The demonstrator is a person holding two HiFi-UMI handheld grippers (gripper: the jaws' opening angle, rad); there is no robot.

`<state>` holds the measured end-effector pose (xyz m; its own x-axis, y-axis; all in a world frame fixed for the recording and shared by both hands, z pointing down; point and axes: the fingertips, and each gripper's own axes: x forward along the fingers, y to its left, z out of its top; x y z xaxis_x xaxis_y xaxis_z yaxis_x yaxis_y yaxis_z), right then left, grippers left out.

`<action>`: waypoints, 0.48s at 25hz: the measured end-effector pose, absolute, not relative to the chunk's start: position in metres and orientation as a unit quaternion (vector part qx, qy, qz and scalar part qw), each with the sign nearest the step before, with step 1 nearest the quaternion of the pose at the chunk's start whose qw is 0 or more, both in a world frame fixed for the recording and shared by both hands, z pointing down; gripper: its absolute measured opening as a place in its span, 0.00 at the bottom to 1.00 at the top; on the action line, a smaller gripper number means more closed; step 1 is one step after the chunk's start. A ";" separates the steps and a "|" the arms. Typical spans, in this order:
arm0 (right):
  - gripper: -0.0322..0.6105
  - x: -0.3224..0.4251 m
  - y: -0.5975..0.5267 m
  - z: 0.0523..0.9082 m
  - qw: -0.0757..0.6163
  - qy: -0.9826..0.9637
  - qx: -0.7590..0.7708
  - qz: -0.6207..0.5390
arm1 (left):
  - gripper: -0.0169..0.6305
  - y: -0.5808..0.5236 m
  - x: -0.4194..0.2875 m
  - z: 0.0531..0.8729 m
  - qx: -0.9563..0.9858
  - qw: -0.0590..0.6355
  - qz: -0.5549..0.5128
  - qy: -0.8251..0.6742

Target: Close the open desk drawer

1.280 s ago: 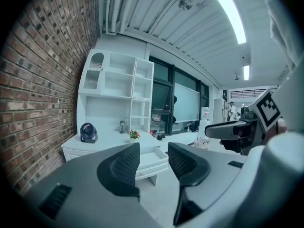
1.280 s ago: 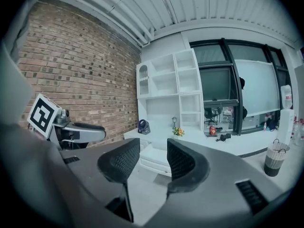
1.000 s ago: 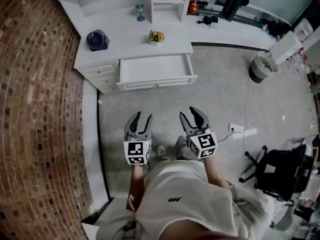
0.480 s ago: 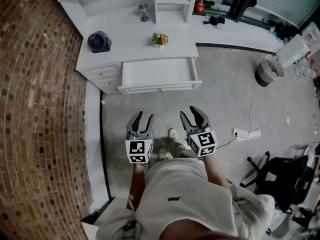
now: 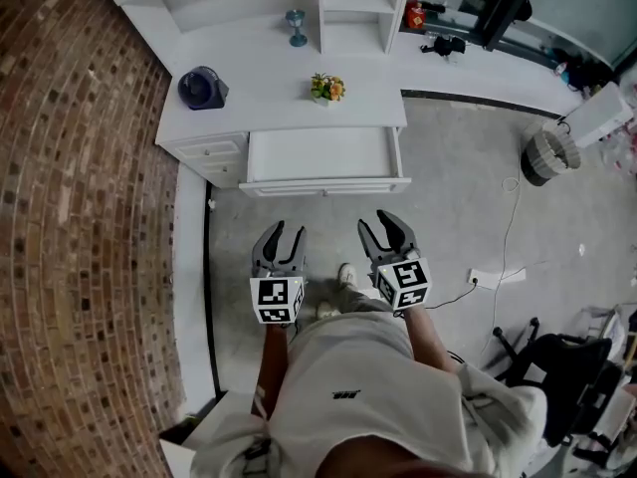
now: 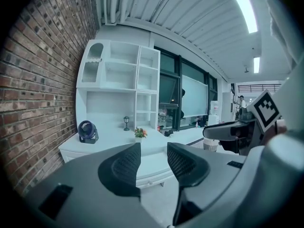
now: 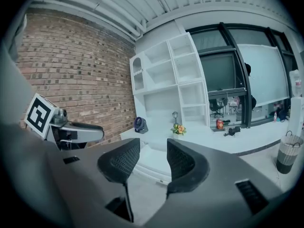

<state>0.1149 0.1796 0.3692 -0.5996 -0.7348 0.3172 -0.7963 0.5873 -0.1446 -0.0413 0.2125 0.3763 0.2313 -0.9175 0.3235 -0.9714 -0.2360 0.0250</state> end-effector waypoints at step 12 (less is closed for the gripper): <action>0.32 0.123 0.123 0.374 0.110 -0.897 0.402 0.151 | 0.31 0.165 -0.034 0.370 0.753 0.110 0.136 -0.635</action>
